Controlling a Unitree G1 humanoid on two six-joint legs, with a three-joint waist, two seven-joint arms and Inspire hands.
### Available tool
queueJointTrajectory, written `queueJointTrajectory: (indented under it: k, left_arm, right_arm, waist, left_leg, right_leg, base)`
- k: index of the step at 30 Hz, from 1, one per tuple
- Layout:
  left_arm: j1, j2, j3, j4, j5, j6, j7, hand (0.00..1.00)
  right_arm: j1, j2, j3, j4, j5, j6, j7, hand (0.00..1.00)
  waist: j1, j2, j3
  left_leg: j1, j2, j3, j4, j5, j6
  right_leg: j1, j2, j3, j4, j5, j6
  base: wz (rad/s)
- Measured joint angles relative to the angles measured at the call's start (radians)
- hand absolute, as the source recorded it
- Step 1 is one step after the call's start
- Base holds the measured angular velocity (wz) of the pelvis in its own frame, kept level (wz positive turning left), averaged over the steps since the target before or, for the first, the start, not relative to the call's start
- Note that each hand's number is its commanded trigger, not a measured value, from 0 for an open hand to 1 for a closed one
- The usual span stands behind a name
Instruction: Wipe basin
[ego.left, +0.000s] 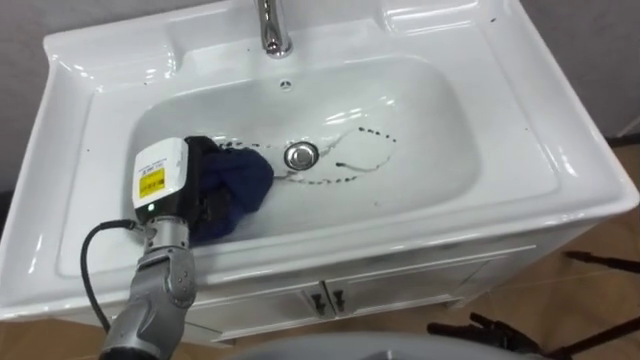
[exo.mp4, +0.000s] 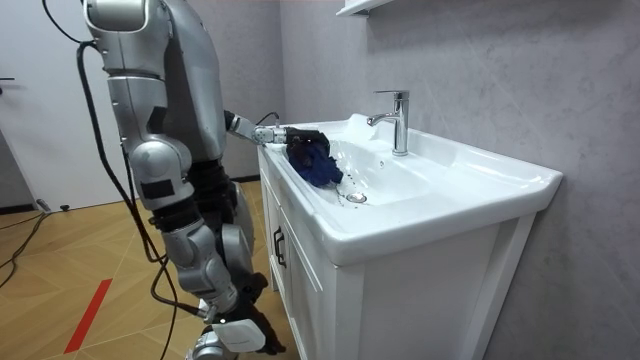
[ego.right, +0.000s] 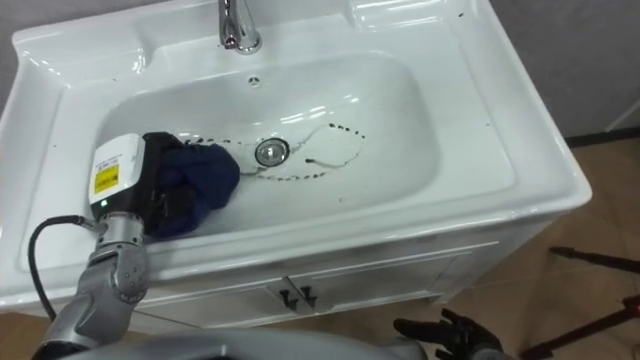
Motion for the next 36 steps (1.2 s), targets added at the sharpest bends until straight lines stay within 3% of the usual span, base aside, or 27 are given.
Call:
queueJointTrajectory:
  k: [6, 13, 26, 30, 32, 36]
  left_arm:
    - [-0.018, 0.023, 0.003, 0.032, 0.03, 0.034, -0.016, 1.0]
    - [-0.018, 0.024, 0.003, 0.024, 0.111, 0.053, -0.032, 1.0]
    - [-0.023, 0.023, 0.0, 0.006, 0.149, 0.095, -0.071, 1.0]
    - [-0.042, 0.024, -0.01, 0.009, 0.16, 0.12, -0.091, 1.0]
    - [-0.069, 0.024, -0.032, 0.024, 0.19, 0.155, -0.103, 1.0]
    - [-0.117, 0.019, -0.038, 0.049, 0.233, 0.171, -0.125, 1.0]
  right_arm:
    - [0.007, 0.002, 0.003, -0.027, -0.001, 0.011, 0.0, 0.0]
    - [0.021, 0.003, 0.005, -0.05, -0.001, 0.022, -0.001, 0.0]
    - [0.023, 0.005, 0.022, -0.072, -0.001, 0.05, -0.014, 0.0]
    - [0.023, 0.008, 0.021, -0.066, 0.021, 0.051, -0.023, 0.0]
    - [0.023, 0.009, 0.021, -0.062, 0.032, 0.052, -0.026, 0.0]
    - [0.022, 0.008, 0.003, -0.067, 0.032, 0.051, -0.039, 0.0]
  waist:
    - [-0.001, -0.009, 0.0]
    - [0.006, -0.016, 0.0011]
    - [0.004, -0.027, -0.0002]
    - [-0.008, -0.025, 0.0007]
    - [-0.028, -0.023, 0.0014]
    - [-0.053, -0.017, 0.0041]
  left_leg:
    - [0.001, -0.001, 0.004, 0.001, 0.002, 0.002]
    - [0.001, -0.001, 0.004, 0.002, 0.003, 0.002]
    - [0.002, -0.001, 0.008, 0.005, 0.003, 0.002]
    - [-0.002, -0.001, 0.007, 0.006, 0.002, 0.002]
    - [-0.009, -0.001, 0.008, 0.007, 0.002, 0.002]
    - [-0.026, -0.001, 0.012, 0.007, 0.002, 0.003]
  right_leg:
    - [0.0, 0.0, 0.015, -0.003, 0.0, 0.0]
    - [-0.002, 0.001, 0.017, -0.006, 0.0, 0.0]
    - [-0.003, 0.001, 0.026, -0.006, 0.0, 0.0]
    - [-0.004, 0.001, 0.024, -0.007, 0.0, 0.0]
    - [-0.006, 0.001, 0.021, -0.005, 0.0, 0.0]
    - [-0.023, 0.001, 0.026, -0.004, 0.001, 0.0]
  base:
    - [0.0]
    - [0.0]
    - [-0.01]
    - [0.0]
    - [0.04]
    - [-0.03]
